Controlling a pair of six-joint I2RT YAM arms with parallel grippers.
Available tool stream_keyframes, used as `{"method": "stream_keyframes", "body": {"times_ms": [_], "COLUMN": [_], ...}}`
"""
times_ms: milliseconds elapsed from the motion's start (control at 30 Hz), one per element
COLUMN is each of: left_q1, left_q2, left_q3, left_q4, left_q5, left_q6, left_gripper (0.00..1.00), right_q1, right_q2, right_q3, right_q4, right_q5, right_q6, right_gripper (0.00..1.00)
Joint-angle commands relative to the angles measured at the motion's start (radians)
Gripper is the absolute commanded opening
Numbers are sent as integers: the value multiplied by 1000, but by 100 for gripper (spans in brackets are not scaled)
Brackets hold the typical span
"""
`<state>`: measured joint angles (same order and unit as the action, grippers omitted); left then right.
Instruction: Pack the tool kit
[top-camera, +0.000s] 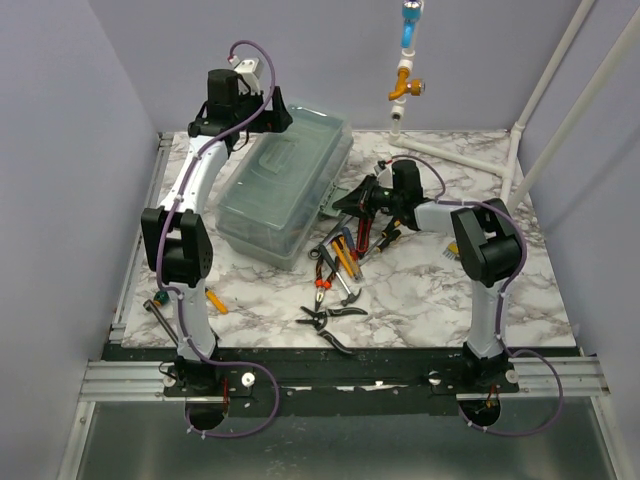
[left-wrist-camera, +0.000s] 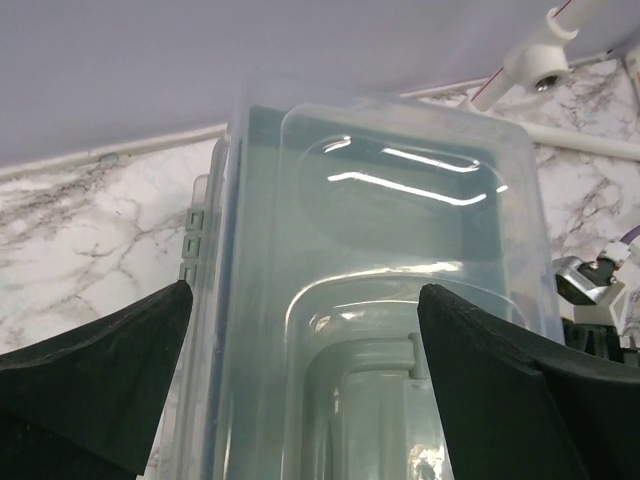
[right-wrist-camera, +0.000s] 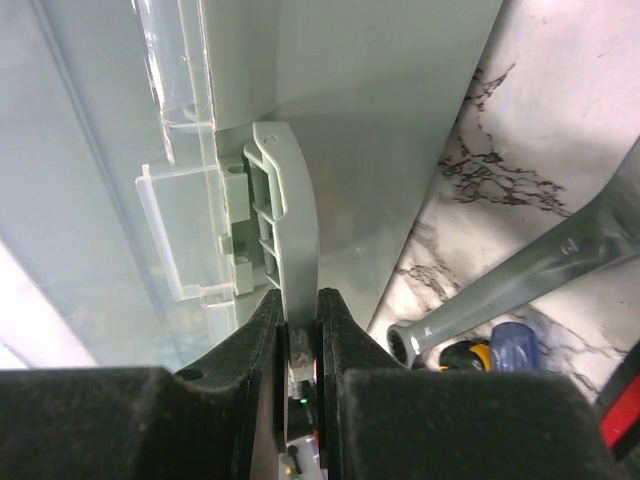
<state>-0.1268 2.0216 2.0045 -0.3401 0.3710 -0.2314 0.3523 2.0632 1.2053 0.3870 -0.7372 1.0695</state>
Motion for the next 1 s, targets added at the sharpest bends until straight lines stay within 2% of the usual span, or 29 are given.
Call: {"method": "stream_keyframes", "body": {"times_ms": [0,467,633,767,967], "left_q1": [2,1,2,2,1], "left_q2": [28,17,-13,-32,-47], "left_q3": [-28,-134,-199,-227,-272], "left_q4": [-24,-26,1,12,35], "left_q5": [-43,-59,-62,-77,-83], "left_q6": [14,53,54,56,60], "left_gripper": [98,99,98,98,99], "right_q1": [11,11,10,10,10], "right_q2": [24,-29,-40,-41,-73], "right_q3": [-22,-39,5,-34,-44], "right_q4": [210,186,1,103,109], "right_q5": [-89,-65,8,-7,-13], "right_q6": [175,180,79,145,153], "right_gripper": [1,1,1,1,1]}}
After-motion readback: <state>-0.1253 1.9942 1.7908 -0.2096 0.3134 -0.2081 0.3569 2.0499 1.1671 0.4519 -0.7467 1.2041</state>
